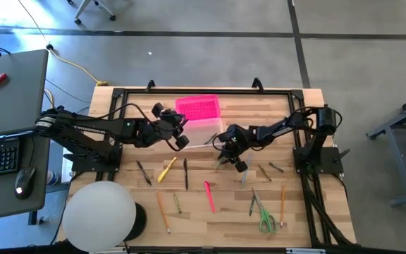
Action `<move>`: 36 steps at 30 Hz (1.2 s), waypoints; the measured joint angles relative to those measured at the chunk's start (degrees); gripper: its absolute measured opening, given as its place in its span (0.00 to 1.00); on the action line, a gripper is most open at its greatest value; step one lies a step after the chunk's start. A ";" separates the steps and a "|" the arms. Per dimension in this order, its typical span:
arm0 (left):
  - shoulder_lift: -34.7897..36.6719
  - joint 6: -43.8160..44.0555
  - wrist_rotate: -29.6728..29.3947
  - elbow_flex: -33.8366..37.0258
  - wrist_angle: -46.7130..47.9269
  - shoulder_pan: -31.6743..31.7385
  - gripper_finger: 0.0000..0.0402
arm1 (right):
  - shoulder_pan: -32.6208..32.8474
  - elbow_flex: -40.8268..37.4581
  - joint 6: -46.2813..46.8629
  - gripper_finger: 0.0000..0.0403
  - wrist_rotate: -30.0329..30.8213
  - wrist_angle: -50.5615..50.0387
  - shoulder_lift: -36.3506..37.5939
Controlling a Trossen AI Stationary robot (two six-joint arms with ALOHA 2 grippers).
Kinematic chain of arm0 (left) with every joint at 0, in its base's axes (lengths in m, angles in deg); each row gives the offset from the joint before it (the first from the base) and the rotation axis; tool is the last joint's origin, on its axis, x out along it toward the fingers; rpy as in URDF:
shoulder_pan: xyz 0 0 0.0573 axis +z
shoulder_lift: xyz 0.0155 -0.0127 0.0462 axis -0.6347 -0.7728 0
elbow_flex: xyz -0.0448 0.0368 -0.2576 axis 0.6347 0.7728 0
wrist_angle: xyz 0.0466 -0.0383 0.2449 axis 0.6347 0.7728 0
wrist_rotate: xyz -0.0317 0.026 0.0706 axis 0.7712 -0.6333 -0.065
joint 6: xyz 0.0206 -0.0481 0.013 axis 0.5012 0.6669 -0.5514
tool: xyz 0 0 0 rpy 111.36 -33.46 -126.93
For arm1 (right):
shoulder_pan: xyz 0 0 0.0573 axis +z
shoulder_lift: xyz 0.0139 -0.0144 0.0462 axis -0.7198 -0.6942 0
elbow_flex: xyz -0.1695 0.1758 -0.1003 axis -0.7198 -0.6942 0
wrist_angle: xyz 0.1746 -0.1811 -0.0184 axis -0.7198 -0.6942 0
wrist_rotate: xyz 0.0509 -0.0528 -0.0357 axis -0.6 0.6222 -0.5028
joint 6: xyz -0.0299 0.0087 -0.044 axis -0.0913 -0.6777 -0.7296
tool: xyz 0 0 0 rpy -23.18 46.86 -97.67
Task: Pick & place school supplies into a supply box
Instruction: Put the blue pencil into the pink supply box
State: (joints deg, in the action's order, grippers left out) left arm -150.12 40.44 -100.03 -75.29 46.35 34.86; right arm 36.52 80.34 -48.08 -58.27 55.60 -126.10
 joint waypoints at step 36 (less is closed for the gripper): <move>0.00 2.38 2.29 0.00 1.26 0.00 0.33 | 10.81 -11.74 4.17 0.23 5.96 20.36 0.24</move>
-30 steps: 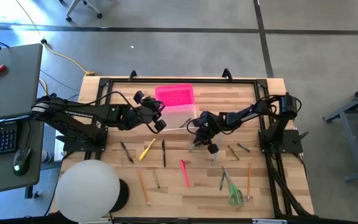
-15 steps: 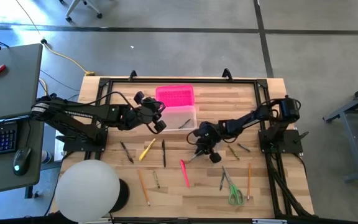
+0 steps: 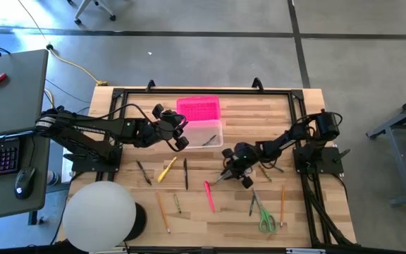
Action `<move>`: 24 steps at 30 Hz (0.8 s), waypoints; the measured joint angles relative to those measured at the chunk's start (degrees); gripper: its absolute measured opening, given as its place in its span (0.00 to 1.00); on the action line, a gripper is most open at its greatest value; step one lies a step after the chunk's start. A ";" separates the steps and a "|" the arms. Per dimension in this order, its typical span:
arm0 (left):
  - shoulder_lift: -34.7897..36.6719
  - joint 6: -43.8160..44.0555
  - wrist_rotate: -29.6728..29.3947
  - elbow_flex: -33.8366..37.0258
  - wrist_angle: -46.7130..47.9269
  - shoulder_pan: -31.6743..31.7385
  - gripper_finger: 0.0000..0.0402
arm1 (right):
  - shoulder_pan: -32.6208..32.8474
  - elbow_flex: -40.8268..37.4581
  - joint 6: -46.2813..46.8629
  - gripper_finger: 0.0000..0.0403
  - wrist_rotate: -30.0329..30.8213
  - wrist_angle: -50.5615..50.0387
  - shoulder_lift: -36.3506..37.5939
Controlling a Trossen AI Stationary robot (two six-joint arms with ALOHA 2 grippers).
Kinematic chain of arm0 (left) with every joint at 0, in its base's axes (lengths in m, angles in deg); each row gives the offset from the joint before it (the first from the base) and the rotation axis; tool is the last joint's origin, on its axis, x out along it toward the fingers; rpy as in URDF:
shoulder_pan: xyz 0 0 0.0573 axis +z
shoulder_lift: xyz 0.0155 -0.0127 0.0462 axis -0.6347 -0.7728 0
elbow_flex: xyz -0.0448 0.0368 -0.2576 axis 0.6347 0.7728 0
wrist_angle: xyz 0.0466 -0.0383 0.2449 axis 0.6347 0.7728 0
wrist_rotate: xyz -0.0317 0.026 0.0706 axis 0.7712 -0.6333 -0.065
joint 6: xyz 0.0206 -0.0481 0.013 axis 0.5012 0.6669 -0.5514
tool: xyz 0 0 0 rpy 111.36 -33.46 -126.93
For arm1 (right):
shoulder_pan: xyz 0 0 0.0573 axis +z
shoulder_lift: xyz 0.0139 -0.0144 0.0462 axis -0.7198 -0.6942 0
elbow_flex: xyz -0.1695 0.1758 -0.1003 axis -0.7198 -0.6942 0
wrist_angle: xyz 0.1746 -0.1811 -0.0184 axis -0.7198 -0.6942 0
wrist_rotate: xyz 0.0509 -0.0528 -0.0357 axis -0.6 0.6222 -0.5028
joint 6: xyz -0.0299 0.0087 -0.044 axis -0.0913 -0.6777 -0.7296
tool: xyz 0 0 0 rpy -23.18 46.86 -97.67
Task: Pick & place school supplies into a supply box
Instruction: Put the blue pencil into the pink supply box
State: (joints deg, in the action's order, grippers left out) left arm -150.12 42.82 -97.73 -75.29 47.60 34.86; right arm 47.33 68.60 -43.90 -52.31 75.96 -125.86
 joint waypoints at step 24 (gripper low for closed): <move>-0.04 0.02 -0.46 0.00 0.04 0.02 0.33 | -8.54 -4.85 -1.82 0.12 -13.59 21.71 -14.07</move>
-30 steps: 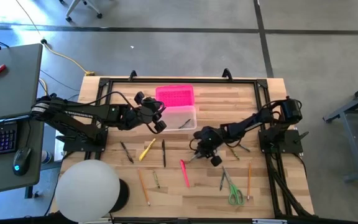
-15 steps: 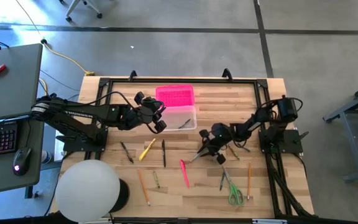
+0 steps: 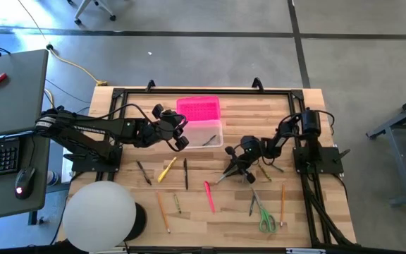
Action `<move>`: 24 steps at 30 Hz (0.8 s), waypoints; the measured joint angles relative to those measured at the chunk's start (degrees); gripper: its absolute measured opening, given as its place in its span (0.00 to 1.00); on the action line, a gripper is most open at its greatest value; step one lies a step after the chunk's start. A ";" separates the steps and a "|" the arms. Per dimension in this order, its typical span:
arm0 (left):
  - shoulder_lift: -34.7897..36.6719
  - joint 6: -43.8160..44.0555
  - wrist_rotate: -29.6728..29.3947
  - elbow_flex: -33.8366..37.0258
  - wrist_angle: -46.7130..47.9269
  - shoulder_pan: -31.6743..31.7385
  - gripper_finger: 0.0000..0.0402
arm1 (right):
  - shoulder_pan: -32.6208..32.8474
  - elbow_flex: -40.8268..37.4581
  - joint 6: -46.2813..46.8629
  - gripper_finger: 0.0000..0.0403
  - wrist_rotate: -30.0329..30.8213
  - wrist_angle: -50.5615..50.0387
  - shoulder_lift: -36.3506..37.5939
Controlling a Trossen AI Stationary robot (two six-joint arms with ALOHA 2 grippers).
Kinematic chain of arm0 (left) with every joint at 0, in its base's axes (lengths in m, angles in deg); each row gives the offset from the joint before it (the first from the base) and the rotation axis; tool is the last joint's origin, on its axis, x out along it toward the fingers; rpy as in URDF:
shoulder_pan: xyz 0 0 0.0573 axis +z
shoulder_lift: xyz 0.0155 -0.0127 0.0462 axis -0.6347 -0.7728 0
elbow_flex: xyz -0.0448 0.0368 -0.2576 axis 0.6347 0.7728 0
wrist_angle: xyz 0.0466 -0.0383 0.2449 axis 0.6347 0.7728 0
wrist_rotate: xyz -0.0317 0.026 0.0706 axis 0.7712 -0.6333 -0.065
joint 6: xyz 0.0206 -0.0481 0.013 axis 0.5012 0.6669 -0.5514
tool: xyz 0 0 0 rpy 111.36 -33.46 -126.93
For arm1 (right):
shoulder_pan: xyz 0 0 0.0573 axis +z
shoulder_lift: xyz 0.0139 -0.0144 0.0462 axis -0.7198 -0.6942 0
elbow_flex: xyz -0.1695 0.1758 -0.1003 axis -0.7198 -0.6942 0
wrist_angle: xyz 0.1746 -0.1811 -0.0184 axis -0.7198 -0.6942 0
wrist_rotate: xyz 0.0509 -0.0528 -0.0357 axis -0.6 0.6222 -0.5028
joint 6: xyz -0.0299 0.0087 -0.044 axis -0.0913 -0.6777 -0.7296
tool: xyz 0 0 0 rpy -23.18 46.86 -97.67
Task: Pick & place school supplies into a supply box
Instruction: Put the blue pencil into the pink supply box
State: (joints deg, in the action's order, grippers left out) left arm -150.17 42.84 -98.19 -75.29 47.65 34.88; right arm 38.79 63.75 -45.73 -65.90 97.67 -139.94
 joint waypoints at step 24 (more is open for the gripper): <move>0.00 -0.24 -0.52 0.00 -0.24 0.00 0.33 | 1.57 1.23 0.85 0.02 14.56 0.20 24.67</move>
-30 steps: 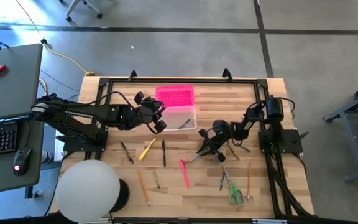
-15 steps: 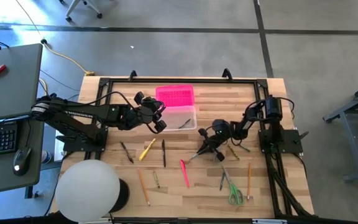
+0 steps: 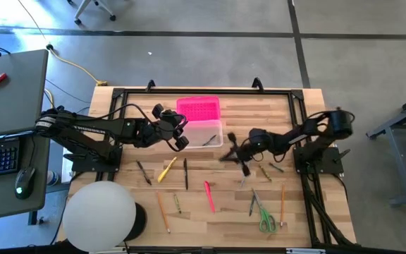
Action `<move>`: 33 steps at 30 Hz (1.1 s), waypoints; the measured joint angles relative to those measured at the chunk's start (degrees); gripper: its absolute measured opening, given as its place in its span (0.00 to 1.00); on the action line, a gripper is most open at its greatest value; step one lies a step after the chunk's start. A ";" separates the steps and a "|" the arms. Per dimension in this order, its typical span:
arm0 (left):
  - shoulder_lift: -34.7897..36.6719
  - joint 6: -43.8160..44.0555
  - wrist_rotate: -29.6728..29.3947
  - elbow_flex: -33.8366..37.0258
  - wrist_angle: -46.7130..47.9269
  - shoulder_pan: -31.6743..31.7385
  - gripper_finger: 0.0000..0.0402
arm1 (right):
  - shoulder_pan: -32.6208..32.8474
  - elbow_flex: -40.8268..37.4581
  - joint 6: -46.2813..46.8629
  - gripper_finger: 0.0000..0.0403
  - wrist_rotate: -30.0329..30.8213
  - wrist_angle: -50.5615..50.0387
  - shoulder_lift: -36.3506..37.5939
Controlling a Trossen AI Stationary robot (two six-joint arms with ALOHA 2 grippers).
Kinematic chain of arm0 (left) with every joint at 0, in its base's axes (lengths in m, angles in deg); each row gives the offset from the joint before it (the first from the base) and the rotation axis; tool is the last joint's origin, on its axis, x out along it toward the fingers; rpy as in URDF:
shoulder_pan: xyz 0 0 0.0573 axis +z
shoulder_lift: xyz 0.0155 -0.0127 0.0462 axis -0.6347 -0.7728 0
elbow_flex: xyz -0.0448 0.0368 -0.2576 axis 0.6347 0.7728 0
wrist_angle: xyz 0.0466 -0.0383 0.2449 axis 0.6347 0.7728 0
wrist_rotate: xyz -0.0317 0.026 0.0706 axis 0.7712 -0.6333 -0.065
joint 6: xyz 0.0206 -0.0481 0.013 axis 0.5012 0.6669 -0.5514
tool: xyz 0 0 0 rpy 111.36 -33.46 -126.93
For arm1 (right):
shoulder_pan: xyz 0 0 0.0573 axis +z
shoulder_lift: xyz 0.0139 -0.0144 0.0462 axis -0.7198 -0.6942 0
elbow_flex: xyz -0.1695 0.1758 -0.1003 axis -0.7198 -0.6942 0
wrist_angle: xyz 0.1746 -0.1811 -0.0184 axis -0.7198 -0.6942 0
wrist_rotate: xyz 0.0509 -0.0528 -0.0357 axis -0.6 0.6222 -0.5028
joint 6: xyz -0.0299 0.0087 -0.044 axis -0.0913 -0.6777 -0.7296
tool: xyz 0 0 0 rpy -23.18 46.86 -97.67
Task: Pick & place school supplies into a supply box
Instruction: Put the blue pencil into the pink supply box
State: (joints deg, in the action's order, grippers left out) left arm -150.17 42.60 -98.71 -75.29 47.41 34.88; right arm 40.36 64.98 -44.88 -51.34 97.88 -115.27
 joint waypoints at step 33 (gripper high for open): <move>0.00 -0.22 -0.29 -0.02 -0.55 0.00 0.33 | -8.88 38.20 3.47 0.16 11.05 -32.52 -22.70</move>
State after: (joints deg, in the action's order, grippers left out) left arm -150.17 42.38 -99.00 -75.31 46.86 34.88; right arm 31.48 103.18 -41.41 -40.29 65.35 -137.97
